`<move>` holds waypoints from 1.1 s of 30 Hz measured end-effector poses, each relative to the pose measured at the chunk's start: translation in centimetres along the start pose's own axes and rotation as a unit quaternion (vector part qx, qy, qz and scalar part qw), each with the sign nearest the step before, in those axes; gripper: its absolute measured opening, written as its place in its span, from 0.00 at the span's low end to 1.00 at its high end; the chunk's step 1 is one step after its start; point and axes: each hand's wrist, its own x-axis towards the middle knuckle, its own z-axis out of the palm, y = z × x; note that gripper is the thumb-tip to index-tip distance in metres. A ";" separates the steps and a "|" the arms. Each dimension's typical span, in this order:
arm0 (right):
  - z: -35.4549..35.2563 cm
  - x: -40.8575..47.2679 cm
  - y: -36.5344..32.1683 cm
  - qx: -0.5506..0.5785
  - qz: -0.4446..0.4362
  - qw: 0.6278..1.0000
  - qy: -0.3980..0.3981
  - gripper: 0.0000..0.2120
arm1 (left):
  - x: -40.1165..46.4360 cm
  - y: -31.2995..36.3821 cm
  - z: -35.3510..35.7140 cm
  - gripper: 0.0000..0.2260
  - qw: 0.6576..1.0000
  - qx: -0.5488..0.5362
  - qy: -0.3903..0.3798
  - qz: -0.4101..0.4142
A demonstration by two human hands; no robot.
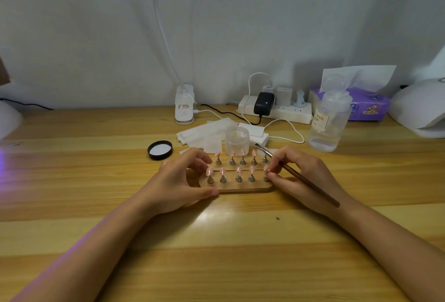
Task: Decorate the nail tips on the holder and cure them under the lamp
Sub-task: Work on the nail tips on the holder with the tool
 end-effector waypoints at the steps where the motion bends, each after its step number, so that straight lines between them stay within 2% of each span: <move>1: 0.0 0.0 0.0 -0.003 -0.001 1.000 0.001 0.09 | 0.0 0.0 0.0 0.21 1.000 -0.001 0.001 0.001; 6: 0.1 0.1 0.1 -0.027 -0.009 0.999 0.015 0.14 | 0.0 0.1 0.0 0.19 1.000 0.003 0.006 0.018; 13: 0.2 0.1 0.3 -0.061 -0.042 0.997 0.029 0.10 | -0.1 0.0 0.0 0.18 0.999 -0.001 0.032 0.041; 17: 0.3 0.1 -0.1 -0.056 -0.054 0.990 0.120 0.11 | -0.2 0.1 0.1 0.17 0.996 0.013 0.066 0.061; 18: 0.4 0.0 -0.3 -0.036 -0.067 0.986 0.149 0.10 | -0.2 0.1 0.2 0.16 0.995 0.017 0.073 0.061; 20: 0.9 -0.3 -0.8 0.042 -0.086 0.979 0.181 0.15 | -0.2 0.1 0.4 0.17 0.995 0.021 0.082 0.058; 23: 2.4 -0.8 -1.4 0.145 -0.089 0.973 0.156 0.22 | -0.1 0.0 0.6 0.17 0.995 0.022 0.080 0.063; 27: 3.2 -0.6 -1.4 0.097 -0.077 0.985 0.122 0.23 | 0.1 -0.2 0.7 0.17 0.994 0.020 0.080 0.066; 30: 3.4 -0.4 -1.2 0.048 -0.102 0.986 0.124 0.28 | 0.1 -0.3 0.7 0.17 0.995 0.024 0.076 0.066; 33: 3.5 -0.4 -1.3 -0.001 -0.134 0.984 0.113 0.29 | 0.1 -0.4 0.7 0.16 0.995 0.027 0.074 0.065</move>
